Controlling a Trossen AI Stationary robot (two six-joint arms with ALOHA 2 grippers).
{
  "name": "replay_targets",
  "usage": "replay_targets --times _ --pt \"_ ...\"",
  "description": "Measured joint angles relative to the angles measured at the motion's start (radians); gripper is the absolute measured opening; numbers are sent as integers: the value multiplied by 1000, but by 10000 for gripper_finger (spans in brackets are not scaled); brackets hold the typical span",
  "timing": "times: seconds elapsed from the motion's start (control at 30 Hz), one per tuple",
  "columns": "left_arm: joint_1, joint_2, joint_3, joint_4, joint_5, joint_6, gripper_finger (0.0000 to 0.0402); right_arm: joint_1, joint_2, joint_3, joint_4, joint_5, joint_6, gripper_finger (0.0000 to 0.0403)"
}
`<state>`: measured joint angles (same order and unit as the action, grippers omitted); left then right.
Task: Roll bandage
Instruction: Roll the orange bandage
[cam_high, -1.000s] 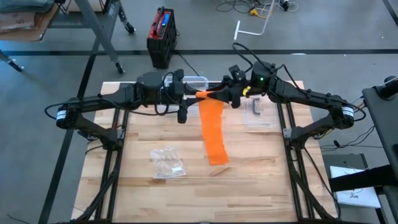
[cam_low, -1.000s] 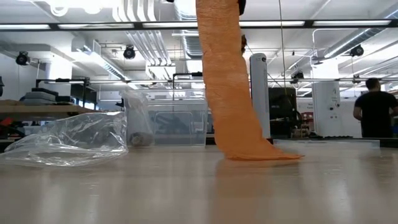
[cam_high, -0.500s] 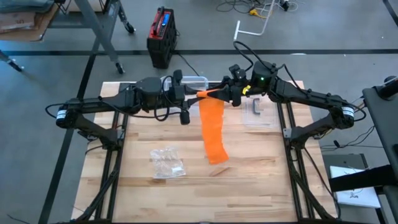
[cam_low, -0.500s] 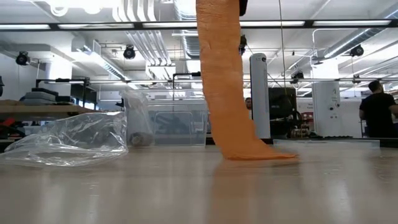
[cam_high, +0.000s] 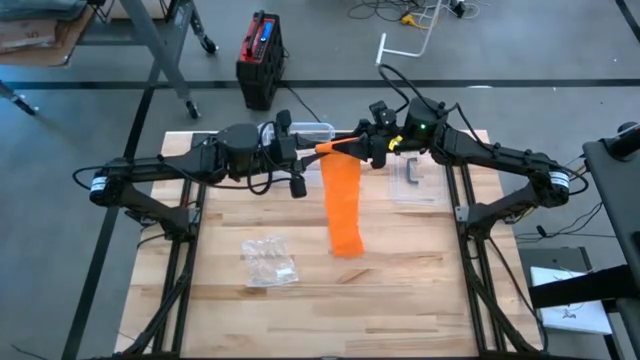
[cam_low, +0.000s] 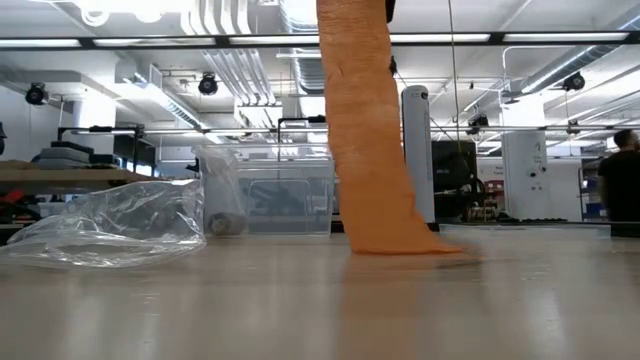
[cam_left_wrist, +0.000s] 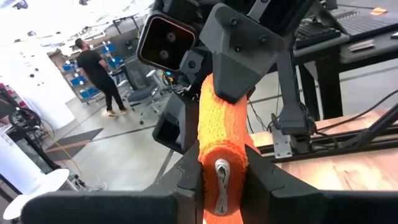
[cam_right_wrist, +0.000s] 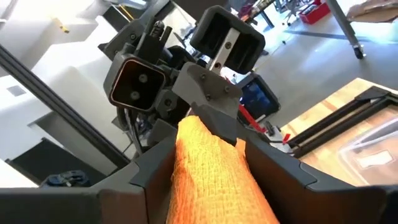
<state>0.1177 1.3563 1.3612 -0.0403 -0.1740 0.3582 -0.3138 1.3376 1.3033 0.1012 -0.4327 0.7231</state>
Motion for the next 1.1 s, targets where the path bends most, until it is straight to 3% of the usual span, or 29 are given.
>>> replay_targets --times 0.4,0.87,1.1 --pt "0 0 0 -3 -7 12 55 -3 0 0 -19 10 -24 187" --pt "-9 0 0 6 -12 46 56 -20 0 0 -21 -69 -39 230" --pt "-10 4 0 2 -35 53 58 -21 1 0 -22 -63 -31 206"
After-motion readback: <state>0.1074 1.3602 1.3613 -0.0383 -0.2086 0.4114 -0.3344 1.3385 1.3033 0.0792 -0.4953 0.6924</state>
